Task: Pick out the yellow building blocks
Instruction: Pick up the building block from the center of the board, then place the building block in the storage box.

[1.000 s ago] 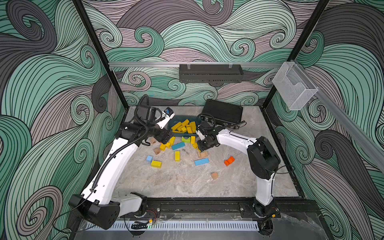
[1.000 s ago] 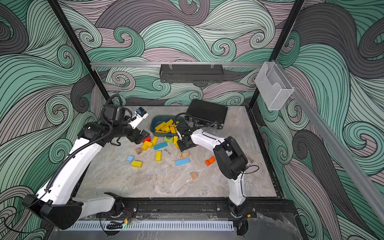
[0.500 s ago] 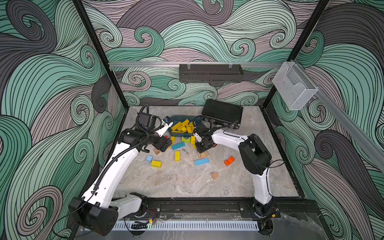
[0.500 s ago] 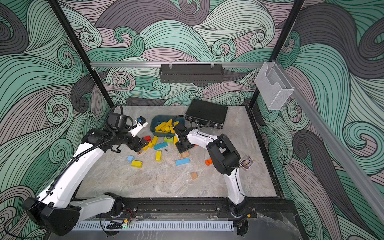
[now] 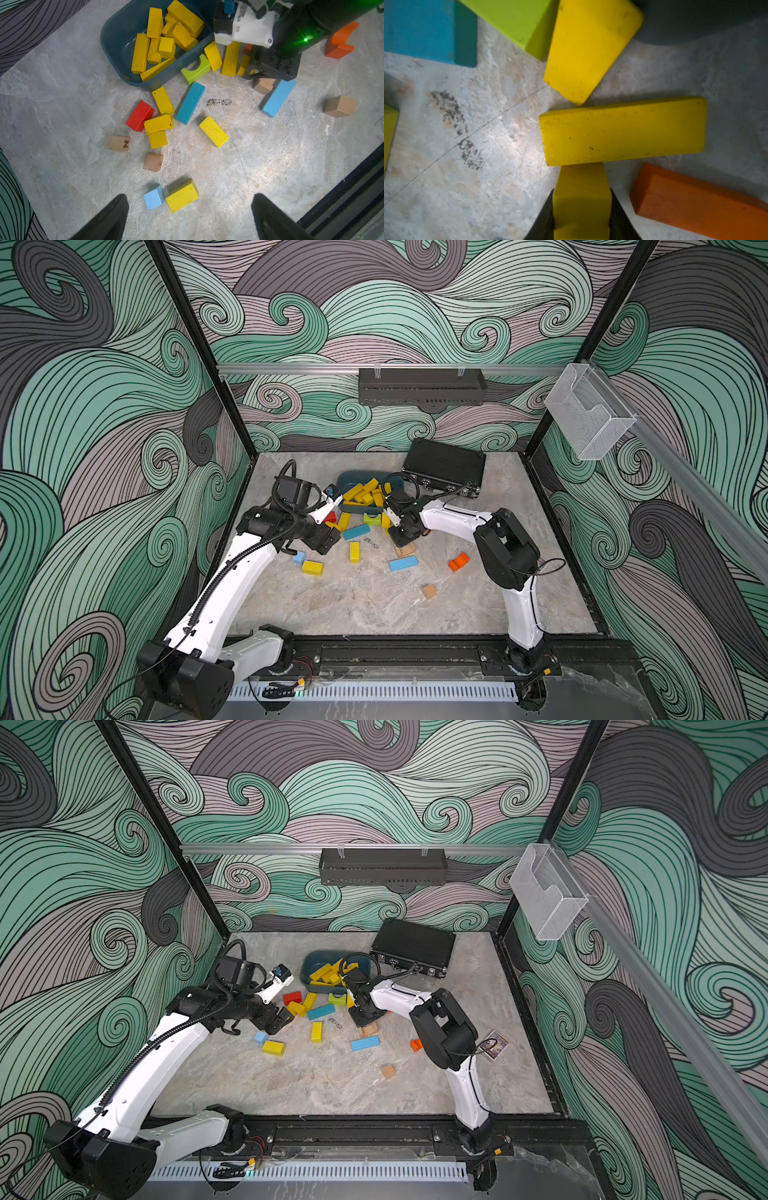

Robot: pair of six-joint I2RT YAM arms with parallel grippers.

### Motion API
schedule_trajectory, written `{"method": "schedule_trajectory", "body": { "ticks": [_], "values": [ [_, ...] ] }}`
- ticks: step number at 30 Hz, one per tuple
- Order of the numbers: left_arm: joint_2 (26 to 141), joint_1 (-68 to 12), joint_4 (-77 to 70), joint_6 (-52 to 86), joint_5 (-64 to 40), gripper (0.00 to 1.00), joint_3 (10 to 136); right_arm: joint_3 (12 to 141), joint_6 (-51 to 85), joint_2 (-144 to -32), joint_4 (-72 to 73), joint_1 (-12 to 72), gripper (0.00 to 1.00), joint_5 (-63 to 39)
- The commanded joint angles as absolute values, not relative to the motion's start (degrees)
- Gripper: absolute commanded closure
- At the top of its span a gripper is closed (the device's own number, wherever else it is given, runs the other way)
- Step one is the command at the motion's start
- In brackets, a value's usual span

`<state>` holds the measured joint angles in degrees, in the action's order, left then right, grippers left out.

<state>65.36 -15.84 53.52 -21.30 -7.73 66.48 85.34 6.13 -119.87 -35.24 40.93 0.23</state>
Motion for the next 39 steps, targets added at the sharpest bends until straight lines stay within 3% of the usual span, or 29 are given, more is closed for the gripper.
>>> {"method": "schedule_trajectory", "body": {
  "ticks": [1,14,29,39],
  "values": [
    [65.50,-15.18,52.30,-21.28,-7.12,0.06,65.94,83.98,6.06,-116.36,-36.99,41.30,0.80,1.34],
    [67.01,-14.85,54.58,-21.22,-3.42,0.07,61.70,88.48,5.23,-107.27,-38.54,41.15,0.81,1.48],
    [62.84,-14.85,56.86,-23.11,-2.87,0.06,54.75,123.15,2.77,-132.80,-42.35,35.05,0.80,-0.53],
    [66.09,-14.85,54.10,-23.36,-1.11,0.06,54.23,130.29,1.45,-140.83,-43.16,32.95,0.73,0.52]
  ]
}}
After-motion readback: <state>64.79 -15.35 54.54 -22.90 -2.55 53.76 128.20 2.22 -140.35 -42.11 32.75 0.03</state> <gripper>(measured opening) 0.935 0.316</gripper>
